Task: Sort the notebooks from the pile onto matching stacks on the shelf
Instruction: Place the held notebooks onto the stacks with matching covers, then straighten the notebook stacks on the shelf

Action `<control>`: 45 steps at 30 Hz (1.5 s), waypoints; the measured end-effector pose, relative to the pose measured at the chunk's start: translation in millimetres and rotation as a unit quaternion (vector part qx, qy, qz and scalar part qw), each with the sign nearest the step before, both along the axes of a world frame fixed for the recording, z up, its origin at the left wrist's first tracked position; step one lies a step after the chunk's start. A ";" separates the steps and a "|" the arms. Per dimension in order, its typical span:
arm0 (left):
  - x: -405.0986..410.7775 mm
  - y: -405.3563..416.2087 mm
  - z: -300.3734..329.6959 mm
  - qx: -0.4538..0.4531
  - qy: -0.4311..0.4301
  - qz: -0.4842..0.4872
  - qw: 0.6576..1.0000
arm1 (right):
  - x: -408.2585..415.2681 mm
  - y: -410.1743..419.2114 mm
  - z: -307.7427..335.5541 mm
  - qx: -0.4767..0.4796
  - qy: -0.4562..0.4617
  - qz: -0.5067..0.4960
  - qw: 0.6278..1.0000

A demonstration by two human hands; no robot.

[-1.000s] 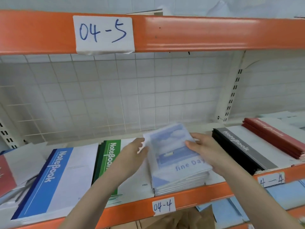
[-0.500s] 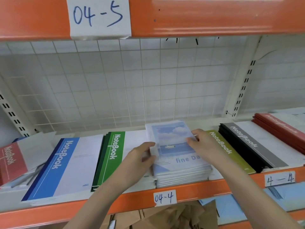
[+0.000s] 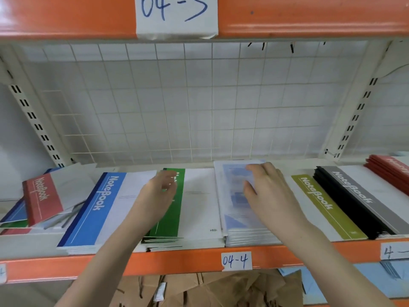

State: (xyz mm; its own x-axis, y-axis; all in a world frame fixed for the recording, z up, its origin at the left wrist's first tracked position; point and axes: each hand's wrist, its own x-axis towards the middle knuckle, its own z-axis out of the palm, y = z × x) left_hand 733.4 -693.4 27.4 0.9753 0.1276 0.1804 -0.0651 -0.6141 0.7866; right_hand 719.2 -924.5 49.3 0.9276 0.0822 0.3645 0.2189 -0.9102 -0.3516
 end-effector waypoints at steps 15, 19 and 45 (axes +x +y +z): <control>-28.4 50.4 0.8 -0.184 0.096 0.007 0.978 | 77.3 147.0 -11.0 -0.057 0.139 0.178 0.973; -49.5 57.1 7.0 -0.020 0.090 -0.083 0.992 | 100.0 170.1 -20.3 -0.061 0.144 0.134 0.979; -61.2 147.8 -23.3 0.257 -0.227 0.046 0.938 | 101.1 236.7 -8.1 -0.071 0.029 0.139 0.987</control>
